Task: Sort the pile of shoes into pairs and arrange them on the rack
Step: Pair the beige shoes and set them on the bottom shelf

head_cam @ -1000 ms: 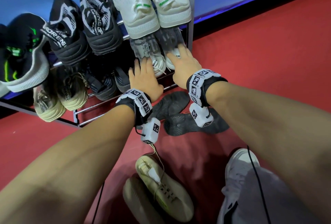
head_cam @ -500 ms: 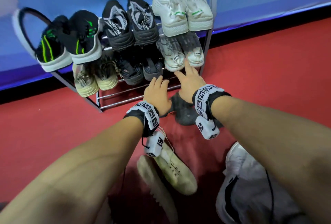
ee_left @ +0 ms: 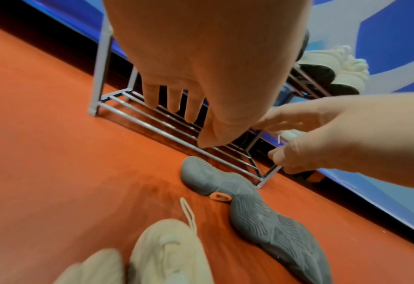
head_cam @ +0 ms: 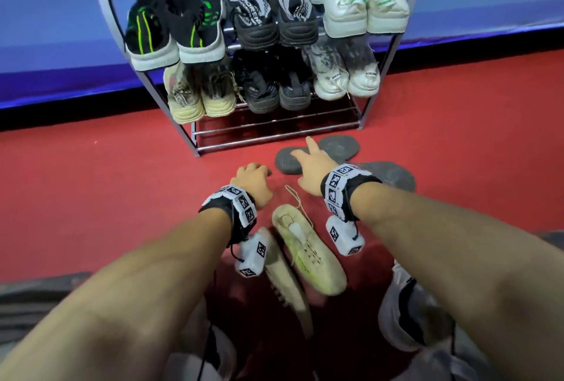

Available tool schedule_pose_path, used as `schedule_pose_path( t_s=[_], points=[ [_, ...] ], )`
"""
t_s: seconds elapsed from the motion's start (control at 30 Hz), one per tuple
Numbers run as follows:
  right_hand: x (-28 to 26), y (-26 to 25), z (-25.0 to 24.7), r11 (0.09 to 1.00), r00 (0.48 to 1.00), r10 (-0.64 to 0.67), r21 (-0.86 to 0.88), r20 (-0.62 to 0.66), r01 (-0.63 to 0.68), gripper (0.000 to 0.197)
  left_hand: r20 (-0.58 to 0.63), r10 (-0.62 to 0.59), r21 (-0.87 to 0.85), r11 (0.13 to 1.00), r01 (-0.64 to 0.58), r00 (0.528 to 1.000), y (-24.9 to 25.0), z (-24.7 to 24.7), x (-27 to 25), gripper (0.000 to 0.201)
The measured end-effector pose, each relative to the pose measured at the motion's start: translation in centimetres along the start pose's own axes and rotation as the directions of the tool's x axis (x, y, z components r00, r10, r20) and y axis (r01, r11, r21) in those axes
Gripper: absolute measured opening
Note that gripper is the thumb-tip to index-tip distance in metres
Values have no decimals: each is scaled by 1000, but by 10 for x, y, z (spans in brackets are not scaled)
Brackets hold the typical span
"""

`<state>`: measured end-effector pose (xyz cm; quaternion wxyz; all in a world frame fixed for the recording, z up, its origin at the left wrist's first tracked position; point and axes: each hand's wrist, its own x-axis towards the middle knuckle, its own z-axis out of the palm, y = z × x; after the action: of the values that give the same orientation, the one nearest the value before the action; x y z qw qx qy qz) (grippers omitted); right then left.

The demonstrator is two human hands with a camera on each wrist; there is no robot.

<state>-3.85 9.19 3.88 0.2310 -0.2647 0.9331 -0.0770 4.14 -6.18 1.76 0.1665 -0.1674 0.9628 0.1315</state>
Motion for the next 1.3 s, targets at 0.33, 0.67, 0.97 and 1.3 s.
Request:
schedule_pose_path(
  t_s=[0.33, 0.67, 0.97, 1.3],
  points=[
    [0, 9, 72, 1000, 982, -8, -8, 189, 9, 71, 350, 104, -17, 994, -105, 931, -24, 51, -30, 58],
    [24, 31, 108, 990, 972, 97, 77, 213, -115, 57, 388, 195, -118, 980, -162, 901, -31, 104, -32, 47],
    [38, 56, 97, 981, 961, 152, 86, 231, -176, 65, 488, 245, -211, 964, -159, 838, -37, 96, -18, 54],
    [29, 98, 84, 936, 932, 325, 85, 162, -342, 62, 417, 21, -719, 620, 316, 909, -89, 59, -22, 22]
  ],
)
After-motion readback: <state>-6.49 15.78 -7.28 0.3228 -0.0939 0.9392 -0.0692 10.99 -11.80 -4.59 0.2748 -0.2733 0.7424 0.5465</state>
